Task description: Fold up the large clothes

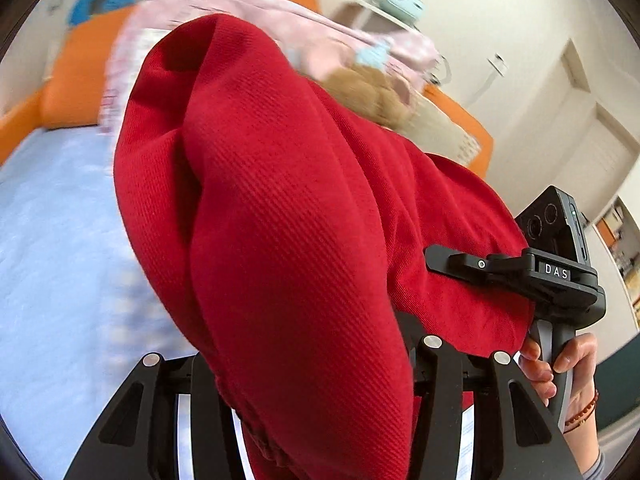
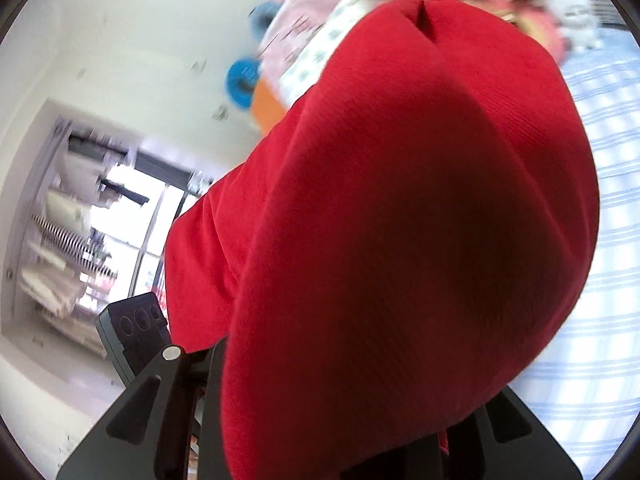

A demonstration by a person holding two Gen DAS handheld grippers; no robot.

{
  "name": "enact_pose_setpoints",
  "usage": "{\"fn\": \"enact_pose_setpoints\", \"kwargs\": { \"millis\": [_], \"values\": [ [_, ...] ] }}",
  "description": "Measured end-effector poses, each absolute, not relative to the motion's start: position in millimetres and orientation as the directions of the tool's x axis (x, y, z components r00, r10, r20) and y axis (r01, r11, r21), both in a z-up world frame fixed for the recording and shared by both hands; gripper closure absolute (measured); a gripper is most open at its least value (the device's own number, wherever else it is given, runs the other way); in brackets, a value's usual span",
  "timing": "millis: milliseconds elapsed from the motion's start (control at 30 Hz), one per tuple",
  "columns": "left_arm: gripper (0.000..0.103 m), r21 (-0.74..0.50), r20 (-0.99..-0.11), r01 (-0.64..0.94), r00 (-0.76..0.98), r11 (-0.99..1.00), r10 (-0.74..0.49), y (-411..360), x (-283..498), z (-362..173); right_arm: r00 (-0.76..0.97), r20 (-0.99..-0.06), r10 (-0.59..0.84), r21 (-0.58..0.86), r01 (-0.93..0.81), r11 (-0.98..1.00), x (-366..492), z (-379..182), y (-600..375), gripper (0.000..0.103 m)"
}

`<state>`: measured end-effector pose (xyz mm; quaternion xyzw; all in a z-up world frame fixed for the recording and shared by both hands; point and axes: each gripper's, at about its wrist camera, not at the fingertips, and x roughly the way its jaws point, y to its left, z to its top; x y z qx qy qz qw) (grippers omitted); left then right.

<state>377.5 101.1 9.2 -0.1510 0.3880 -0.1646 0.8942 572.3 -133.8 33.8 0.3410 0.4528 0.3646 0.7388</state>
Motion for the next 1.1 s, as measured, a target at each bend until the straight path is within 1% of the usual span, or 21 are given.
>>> {"fn": "enact_pose_setpoints", "kwargs": {
  "millis": [100,233,267,367,533,700,867,967,1100],
  "values": [
    [0.051,-0.387,-0.650,0.115,0.669,0.915,-0.359,174.3,344.4,11.5,0.249,-0.412,0.877,0.838,-0.273,0.472,564.0,36.1,-57.2,0.077],
    [0.051,-0.390,-0.657,0.027,0.692,0.920,-0.299,271.7,295.3,0.9,0.148,-0.413,0.899,0.842,-0.314,0.439,552.7,30.3,37.1,0.077],
    [0.051,-0.395,-0.658,0.007,0.695,0.919,-0.288,308.3,287.1,5.4,0.120,-0.418,0.901,0.841,-0.324,0.434,549.6,27.4,61.9,0.077],
    [0.051,-0.403,-0.667,-0.058,0.702,0.913,-0.249,376.1,255.3,-11.6,0.045,-0.436,0.899,0.836,-0.350,0.423,541.3,18.0,127.7,0.077],
    [0.051,-0.410,-0.690,-0.154,0.697,0.899,-0.195,477.5,190.6,-53.1,-0.079,-0.463,0.883,0.834,-0.377,0.403,527.4,-12.9,236.6,0.077],
    [0.051,-0.412,-0.710,-0.221,0.686,0.884,-0.159,532.3,137.3,-98.1,-0.164,-0.468,0.868,0.841,-0.386,0.380,509.4,-46.4,307.0,0.077],
    [0.050,-0.404,-0.727,-0.246,0.670,0.881,-0.147,531.5,125.3,-136.0,-0.200,-0.484,0.852,0.837,-0.389,0.385,496.5,-80.5,342.0,0.077],
    [0.050,-0.414,-0.711,-0.238,0.687,0.878,-0.149,536.5,119.4,-157.2,-0.197,-0.500,0.844,0.826,-0.403,0.395,496.5,-94.7,356.0,0.077],
    [0.050,-0.446,-0.676,-0.226,0.719,0.866,-0.160,534.2,122.4,-175.1,-0.173,-0.541,0.823,0.780,-0.470,0.414,493.1,-92.3,359.1,0.076]
  ]
}}
